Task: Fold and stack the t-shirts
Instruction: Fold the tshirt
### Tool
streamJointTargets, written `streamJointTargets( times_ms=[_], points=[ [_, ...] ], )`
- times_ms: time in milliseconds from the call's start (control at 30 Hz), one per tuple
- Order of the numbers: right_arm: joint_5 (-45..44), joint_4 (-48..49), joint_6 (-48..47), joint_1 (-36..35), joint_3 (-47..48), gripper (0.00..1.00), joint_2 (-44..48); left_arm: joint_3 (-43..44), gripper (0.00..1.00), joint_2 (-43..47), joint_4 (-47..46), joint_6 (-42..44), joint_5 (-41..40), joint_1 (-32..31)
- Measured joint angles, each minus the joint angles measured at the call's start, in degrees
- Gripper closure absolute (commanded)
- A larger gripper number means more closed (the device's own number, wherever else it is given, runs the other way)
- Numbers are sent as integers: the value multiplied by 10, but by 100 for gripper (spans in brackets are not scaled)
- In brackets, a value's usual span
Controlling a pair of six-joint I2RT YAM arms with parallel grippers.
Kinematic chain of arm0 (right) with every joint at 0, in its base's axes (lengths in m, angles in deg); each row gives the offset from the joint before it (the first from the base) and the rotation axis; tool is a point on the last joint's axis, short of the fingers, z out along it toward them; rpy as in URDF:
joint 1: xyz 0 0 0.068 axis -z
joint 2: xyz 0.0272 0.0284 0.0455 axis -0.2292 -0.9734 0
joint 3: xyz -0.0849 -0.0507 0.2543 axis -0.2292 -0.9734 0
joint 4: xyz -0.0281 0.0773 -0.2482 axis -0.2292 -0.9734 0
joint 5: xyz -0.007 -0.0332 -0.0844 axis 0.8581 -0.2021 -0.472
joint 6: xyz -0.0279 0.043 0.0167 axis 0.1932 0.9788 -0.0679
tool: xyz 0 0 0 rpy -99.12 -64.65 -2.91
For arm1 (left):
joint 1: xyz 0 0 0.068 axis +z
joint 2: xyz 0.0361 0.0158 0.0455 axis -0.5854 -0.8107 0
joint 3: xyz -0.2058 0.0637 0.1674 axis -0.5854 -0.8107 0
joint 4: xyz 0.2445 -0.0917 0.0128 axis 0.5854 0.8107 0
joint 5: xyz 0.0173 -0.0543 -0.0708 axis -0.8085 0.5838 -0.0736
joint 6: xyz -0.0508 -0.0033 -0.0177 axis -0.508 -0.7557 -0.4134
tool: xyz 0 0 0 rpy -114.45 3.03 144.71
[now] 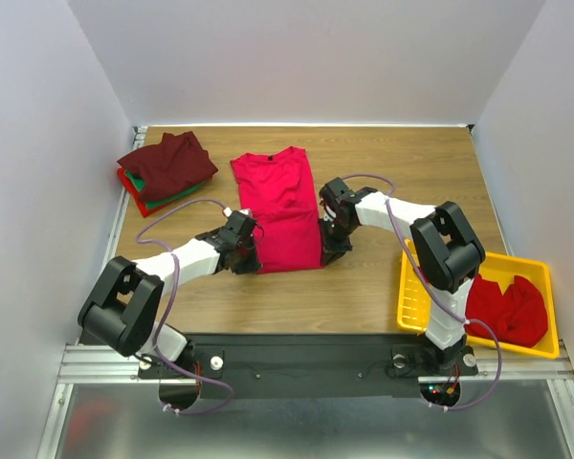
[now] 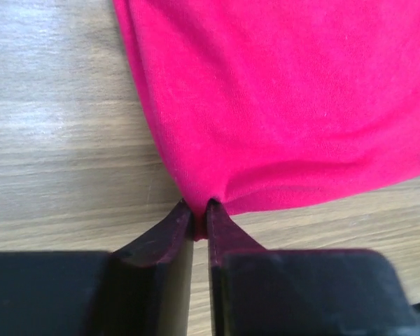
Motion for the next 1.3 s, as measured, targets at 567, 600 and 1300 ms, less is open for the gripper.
streamJointTargets(
  times_ms=[567, 600, 1300],
  points=[
    [12, -75, -27, -4, -28, 100, 70, 0, 100, 94, 76, 6, 110, -19],
    [15, -90, -30, -4, -27, 100, 85, 0, 100, 100, 84, 5, 119, -22],
    [111, -351, -16, -11, 8, 99, 303, 73, 100, 272, 254, -144, 313, -82]
  ],
)
